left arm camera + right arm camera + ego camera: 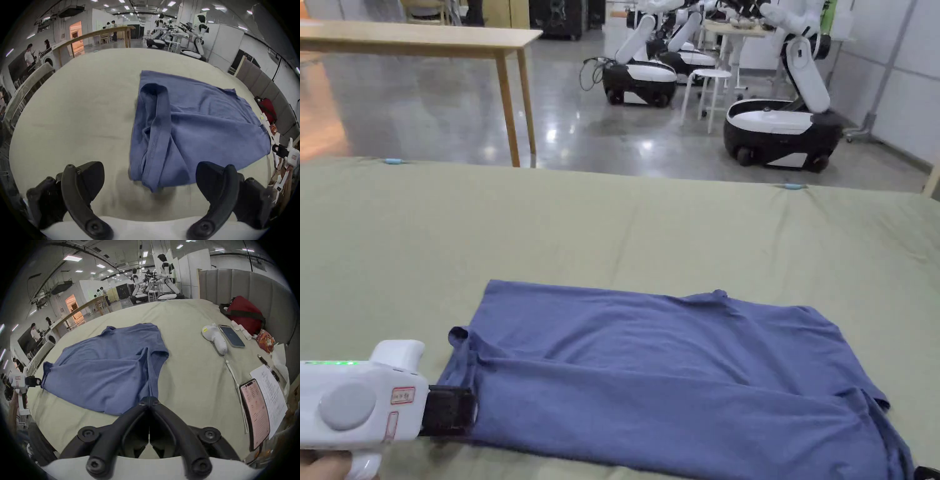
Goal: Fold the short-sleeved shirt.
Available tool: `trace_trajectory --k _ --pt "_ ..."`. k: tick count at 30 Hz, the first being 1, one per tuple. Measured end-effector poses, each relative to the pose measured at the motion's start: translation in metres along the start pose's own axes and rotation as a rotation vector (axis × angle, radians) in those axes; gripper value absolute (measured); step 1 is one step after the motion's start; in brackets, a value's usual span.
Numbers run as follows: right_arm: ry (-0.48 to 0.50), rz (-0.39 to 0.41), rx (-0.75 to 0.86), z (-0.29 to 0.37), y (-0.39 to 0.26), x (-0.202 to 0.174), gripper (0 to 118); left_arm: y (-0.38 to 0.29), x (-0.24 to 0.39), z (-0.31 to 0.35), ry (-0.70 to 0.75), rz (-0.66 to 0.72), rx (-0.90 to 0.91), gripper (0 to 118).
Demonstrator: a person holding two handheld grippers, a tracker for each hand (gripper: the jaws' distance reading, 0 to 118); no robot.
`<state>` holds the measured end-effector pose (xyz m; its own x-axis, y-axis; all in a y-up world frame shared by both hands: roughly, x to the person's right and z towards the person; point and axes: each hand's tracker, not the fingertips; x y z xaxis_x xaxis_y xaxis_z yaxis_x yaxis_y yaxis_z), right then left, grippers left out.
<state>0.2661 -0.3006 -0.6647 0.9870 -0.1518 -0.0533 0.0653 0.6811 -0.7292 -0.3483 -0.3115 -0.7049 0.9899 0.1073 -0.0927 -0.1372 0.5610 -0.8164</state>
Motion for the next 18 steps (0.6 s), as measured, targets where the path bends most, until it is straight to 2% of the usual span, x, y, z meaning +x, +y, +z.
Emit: trace_trajectory --k 2,3,4,5,6,7,8,12,13,14,15,16,18 --pt "0.004 0.000 -0.005 -0.001 -0.001 0.000 0 0.002 0.001 -0.011 0.043 -0.006 -0.034 107" --pt "0.006 0.003 -0.007 -0.001 -0.001 0.000 0 0.002 0.001 -0.011 0.041 -0.005 -0.032 96" --pt "0.006 0.006 -0.010 -0.003 -0.001 0.001 1 0.002 0.000 -0.008 0.033 0.000 -0.029 55" --pt "0.005 0.007 -0.010 -0.003 -0.001 0.001 12 -0.001 -0.001 -0.005 0.010 0.020 -0.017 19" --pt "0.008 0.008 -0.013 -0.004 0.000 0.002 43 -0.002 -0.002 -0.005 -0.053 0.042 0.002 10" --pt "0.024 0.011 -0.033 -0.009 0.001 0.003 104 -0.001 -0.001 -0.006 -0.011 0.027 -0.015 10" --pt "0.041 0.011 -0.063 -0.021 0.001 0.009 118 -0.001 0.002 -0.007 0.008 -0.008 -0.016 10" --pt "0.016 0.009 -0.090 -0.042 0.002 0.012 114 -0.003 0.009 -0.001 -0.004 0.020 -0.018 10" --pt "0.020 0.009 -0.111 -0.050 0.000 0.014 102 -0.004 0.011 0.000 -0.005 0.019 -0.020 10" --pt "0.032 0.011 -0.154 -0.056 0.000 0.016 81 -0.001 0.009 -0.001 -0.004 0.014 -0.021 10" --pt "0.018 0.020 -0.156 -0.060 0.000 0.015 64 -0.001 0.011 -0.001 0.000 0.004 -0.025 10" --pt "-0.033 0.059 -0.125 -0.050 0.001 0.009 54 -0.001 0.012 0.000 0.000 -0.006 -0.028 10" --pt "0.020 0.053 -0.131 -0.042 0.007 0.008 26 0.001 0.010 -0.001 0.000 -0.008 -0.030 10"
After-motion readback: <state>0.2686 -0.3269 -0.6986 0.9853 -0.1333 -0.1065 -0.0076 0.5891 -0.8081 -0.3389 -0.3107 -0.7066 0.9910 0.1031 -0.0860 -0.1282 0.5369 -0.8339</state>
